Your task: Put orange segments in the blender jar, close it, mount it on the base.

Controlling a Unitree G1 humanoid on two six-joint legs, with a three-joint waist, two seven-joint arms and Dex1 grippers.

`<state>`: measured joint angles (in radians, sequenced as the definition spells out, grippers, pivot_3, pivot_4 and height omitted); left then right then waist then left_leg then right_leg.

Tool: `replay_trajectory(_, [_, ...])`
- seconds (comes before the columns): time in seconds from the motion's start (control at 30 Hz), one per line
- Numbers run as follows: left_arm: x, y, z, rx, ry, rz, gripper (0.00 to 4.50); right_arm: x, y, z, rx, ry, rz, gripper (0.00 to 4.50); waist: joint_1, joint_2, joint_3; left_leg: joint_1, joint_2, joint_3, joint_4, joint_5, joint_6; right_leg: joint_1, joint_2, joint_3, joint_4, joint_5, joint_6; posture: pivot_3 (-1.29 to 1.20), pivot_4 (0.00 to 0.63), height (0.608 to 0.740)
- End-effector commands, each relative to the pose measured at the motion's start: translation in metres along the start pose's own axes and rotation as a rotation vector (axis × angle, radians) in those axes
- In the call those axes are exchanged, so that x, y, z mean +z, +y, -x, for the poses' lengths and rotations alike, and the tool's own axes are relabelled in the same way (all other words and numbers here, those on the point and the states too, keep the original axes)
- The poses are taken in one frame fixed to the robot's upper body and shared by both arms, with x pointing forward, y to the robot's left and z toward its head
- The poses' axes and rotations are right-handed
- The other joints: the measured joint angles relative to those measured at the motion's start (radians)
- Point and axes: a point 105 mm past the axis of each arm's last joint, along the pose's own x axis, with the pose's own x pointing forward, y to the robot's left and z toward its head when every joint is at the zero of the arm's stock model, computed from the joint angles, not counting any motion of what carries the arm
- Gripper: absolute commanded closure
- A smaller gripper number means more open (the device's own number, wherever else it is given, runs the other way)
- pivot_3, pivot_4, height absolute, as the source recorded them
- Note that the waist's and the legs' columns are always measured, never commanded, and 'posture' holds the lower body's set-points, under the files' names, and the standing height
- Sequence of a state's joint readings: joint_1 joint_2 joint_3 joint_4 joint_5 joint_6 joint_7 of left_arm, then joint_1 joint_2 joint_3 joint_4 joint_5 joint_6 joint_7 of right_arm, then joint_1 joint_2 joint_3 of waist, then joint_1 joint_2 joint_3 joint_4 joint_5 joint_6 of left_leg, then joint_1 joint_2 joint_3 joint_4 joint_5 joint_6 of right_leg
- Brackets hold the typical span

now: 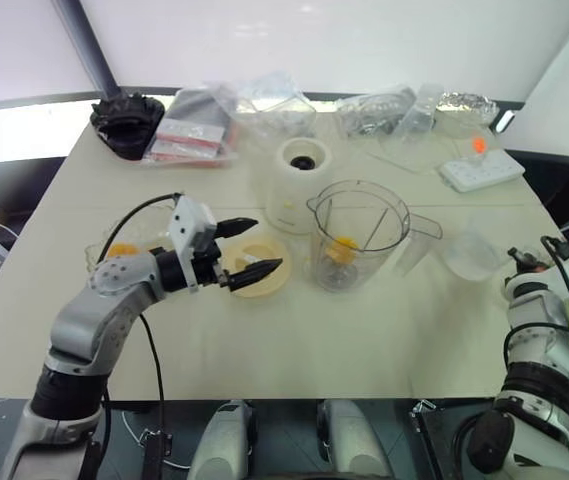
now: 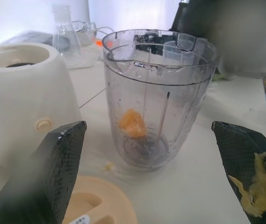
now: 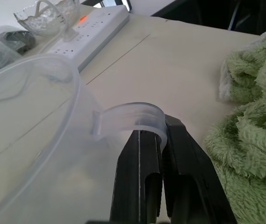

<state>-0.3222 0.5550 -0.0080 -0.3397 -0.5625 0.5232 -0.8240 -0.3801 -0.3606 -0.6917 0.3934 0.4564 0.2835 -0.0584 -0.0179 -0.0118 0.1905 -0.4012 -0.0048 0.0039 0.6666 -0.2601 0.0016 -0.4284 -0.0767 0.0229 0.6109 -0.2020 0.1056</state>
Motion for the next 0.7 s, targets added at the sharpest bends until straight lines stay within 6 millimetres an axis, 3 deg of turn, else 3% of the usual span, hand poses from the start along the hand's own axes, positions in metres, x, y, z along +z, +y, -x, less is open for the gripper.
replay_trajectory(0.03, [0.008,-0.006,0.000,-0.014,-0.013,-0.042,0.00,-0.009,-0.001,0.004,0.005,0.021,0.025,4.01,-0.001,0.000,0.000,0.001,0.000,0.000,0.000,0.000,0.000,0.001,0.000,0.000,0.000,0.000,0.000,0.00,0.150,0.740])
replay_trajectory(0.1, [0.007,-0.006,-0.001,-0.015,-0.014,-0.042,0.00,-0.010,-0.001,0.005,0.005,0.021,0.030,3.55,-0.001,0.000,0.000,0.001,0.000,0.000,0.000,0.000,0.000,0.001,0.000,0.000,0.000,0.000,0.000,0.00,0.150,0.740])
replay_trajectory(0.3, [0.007,-0.007,-0.001,-0.012,-0.016,-0.036,0.00,-0.010,-0.004,0.007,0.002,0.021,0.076,0.46,-0.008,0.000,0.000,0.003,0.000,0.000,0.000,0.000,0.000,0.001,0.000,0.002,0.000,0.000,0.000,0.00,0.150,0.740])
replay_trajectory(0.53, [0.005,-0.007,0.001,-0.010,-0.014,-0.035,0.00,-0.007,-0.005,0.024,0.057,0.021,0.123,0.46,-0.018,0.000,0.000,0.003,0.001,-0.001,-0.001,0.000,0.000,0.001,0.000,0.002,0.000,0.000,0.000,0.00,0.150,0.740])
replay_trajectory(0.7, [0.003,-0.002,0.004,-0.008,0.011,-0.044,0.00,0.004,0.003,0.062,0.194,0.036,0.236,0.46,-0.016,0.000,0.000,0.003,0.001,-0.002,-0.001,0.000,0.000,0.001,0.000,0.002,0.000,-0.001,0.000,0.00,0.150,0.740])
